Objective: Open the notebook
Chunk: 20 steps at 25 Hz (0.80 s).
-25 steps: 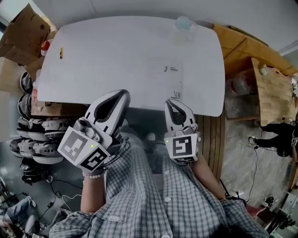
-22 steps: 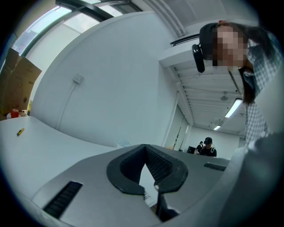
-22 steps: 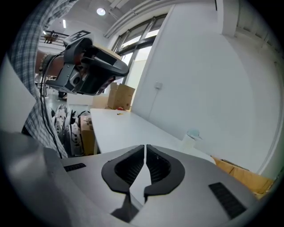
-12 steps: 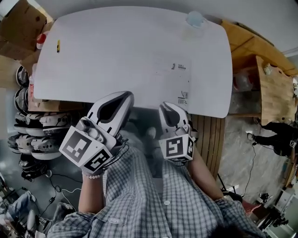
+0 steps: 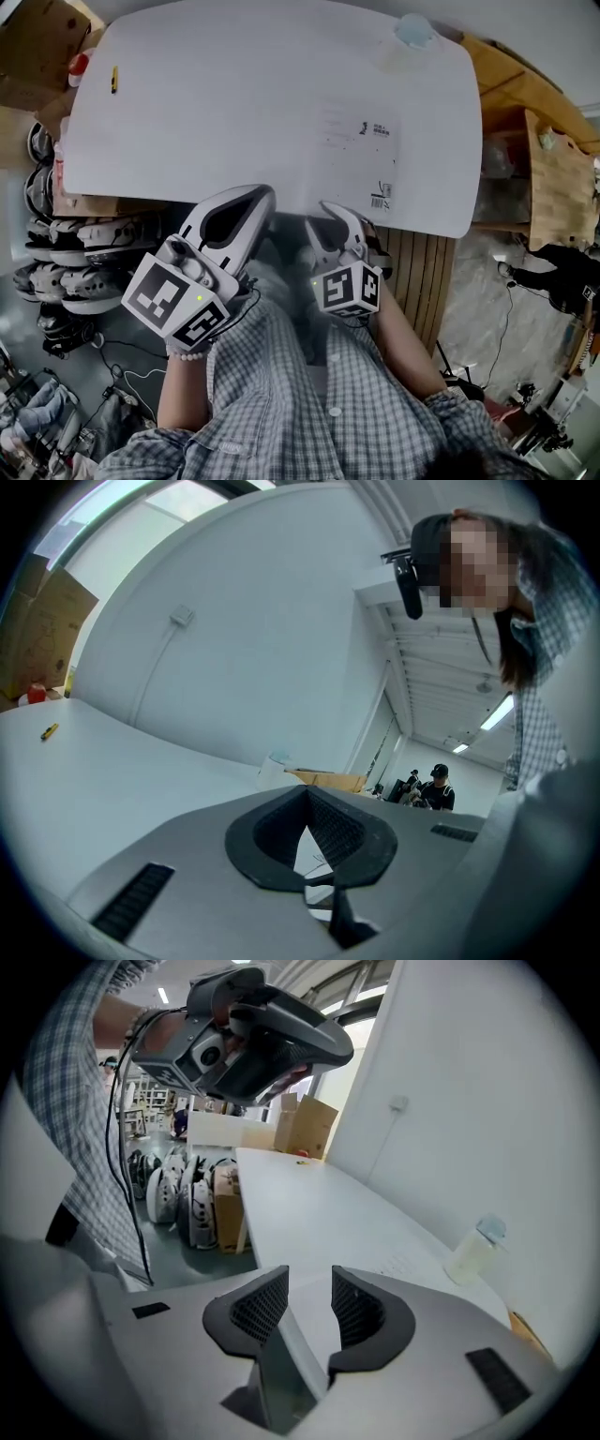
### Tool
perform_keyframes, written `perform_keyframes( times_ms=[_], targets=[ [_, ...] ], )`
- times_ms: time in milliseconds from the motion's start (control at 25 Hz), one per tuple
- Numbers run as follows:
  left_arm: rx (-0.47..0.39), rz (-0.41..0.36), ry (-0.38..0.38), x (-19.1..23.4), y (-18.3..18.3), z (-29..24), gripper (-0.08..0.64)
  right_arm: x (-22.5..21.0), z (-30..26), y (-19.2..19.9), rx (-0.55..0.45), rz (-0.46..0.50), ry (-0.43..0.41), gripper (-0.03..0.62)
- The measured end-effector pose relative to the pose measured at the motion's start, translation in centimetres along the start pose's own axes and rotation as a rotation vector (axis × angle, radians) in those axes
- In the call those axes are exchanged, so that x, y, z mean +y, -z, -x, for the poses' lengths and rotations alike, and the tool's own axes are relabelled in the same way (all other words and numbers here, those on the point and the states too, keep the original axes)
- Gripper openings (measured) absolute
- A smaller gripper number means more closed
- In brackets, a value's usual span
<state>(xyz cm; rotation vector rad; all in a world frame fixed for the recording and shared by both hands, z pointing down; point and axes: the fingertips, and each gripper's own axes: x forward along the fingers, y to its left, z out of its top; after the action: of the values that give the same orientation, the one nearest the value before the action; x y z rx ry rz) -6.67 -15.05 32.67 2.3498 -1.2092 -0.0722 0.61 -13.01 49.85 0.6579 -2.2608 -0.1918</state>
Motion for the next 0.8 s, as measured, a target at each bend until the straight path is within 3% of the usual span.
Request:
perform_keyframes(
  times_ms=[320,800],
  targets=[
    [0.002,0.064,0.013,1.4,0.7,-0.2,0.008,1.3,-3.2,1.4,0.052,-0.002,-0.029,0.143],
    [0.033,0.078,0.001,2.7,1.5,-0.3,0.008,1.4,-4.8,2.7,0.053,-0.007,-0.004,0.143]
  ],
)
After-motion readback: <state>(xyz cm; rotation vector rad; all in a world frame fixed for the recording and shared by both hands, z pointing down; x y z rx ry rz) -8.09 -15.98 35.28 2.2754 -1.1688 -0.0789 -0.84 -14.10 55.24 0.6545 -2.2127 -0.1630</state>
